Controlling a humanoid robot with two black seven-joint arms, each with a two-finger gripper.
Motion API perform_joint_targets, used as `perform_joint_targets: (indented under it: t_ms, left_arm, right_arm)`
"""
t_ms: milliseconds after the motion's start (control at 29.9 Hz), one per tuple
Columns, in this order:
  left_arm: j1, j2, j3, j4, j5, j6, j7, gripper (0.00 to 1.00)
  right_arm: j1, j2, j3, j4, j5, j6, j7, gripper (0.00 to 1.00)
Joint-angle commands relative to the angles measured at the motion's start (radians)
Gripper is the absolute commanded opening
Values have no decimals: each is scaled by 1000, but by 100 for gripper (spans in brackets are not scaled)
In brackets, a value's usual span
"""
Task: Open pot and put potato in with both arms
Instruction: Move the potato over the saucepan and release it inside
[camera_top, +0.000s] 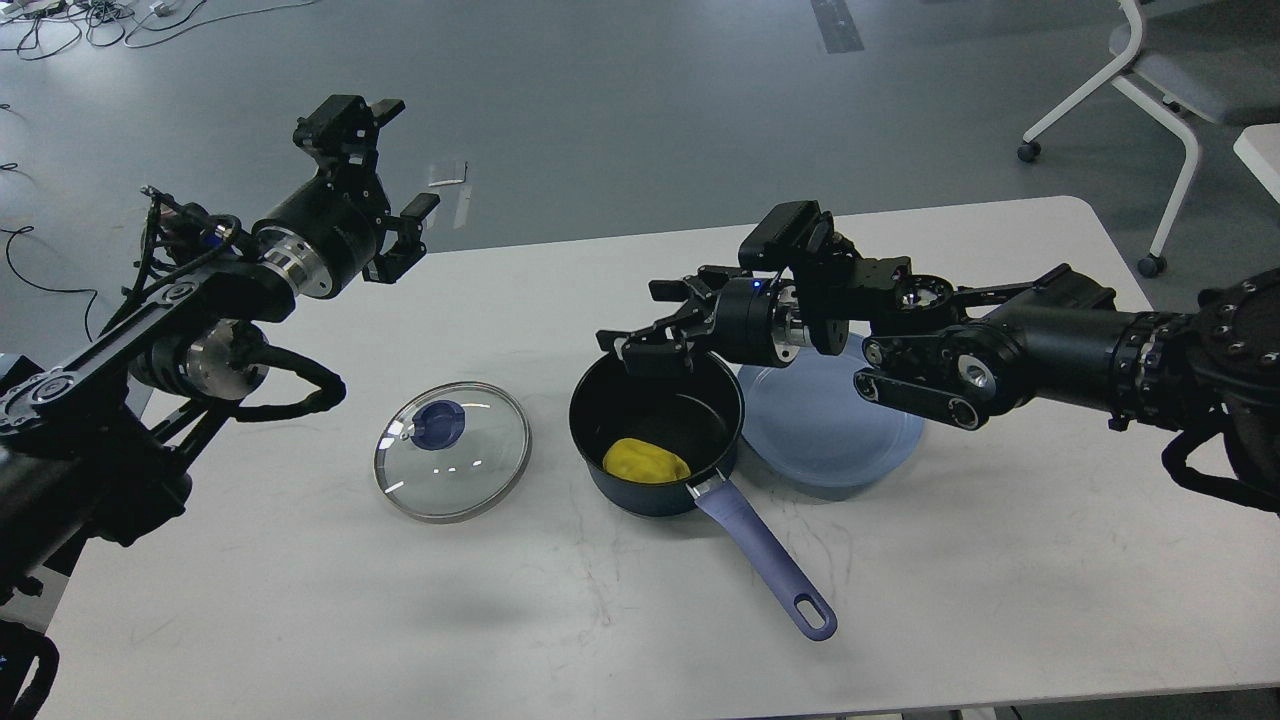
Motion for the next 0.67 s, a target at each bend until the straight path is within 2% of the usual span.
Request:
perform_joint_targets:
  t_ms: [0, 33, 167, 301, 434, 635]
  left_arm:
    - [37, -25, -63, 0, -40, -1, -23, 98]
    - [37, -25, -64, 0, -40, -1, -23, 98]
    - [98, -51, -140, 0, -58, -9, -25, 98]
    - [156, -68, -188, 0, -58, -15, -25, 98]
    - [204, -85, -217, -1, -58, -15, -25, 98]
    - [230, -99, -245, -3, -58, -17, -25, 98]
  right_arm:
    - [-3, -46, 133, 45, 436, 103, 0, 100]
    - [-3, -46, 134, 45, 438, 103, 0, 100]
    - [-38, -143, 224, 125, 848, 321, 0, 100]
    - [-135, -206, 347, 182, 1069, 464, 0, 100]
    - [-224, -204, 440, 177, 1120, 464, 0, 100]
    - [-264, -207, 479, 185, 1116, 443, 0, 100]
